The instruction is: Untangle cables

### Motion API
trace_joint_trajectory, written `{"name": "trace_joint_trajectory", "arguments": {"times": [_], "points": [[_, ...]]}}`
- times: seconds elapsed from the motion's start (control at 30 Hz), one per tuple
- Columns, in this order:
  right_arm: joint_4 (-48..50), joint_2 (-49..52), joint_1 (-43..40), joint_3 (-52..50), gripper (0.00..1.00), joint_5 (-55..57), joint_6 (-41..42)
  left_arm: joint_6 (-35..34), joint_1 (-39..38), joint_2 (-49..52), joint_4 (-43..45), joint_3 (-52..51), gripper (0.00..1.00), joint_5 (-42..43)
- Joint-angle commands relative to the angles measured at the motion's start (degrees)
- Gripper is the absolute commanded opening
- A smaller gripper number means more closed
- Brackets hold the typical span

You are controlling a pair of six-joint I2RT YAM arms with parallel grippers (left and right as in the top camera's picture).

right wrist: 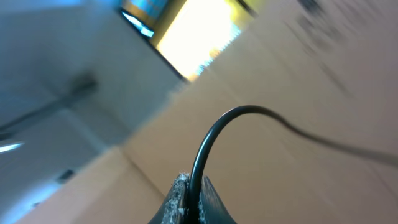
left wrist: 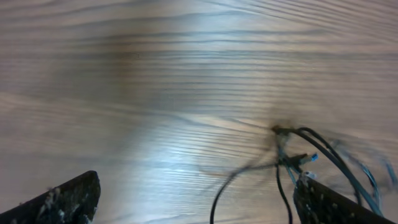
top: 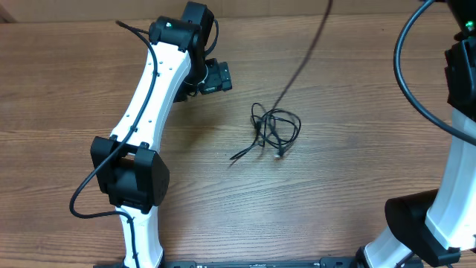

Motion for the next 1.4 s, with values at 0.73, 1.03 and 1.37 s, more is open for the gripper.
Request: {"name": "trace_joint_trajectory", "arguments": {"times": [0.73, 1.03, 1.37], "points": [[-3.96, 0.61, 3.37, -4.15, 0.04, -3.65, 17.86, 28.61, -7.02, 0.28, 27.52, 0.33, 0.99, 49.81], [0.81, 0.61, 4.48, -4.15, 0.04, -6.67, 19.76, 20.90, -12.13, 0.28, 35.74, 0.33, 1.00, 37.31], [1.22, 0.61, 4.48, -4.15, 0.04, -6.73, 19.74, 24.92, -15.61, 0.28, 35.71, 0.33, 0.40, 37.05]]}}
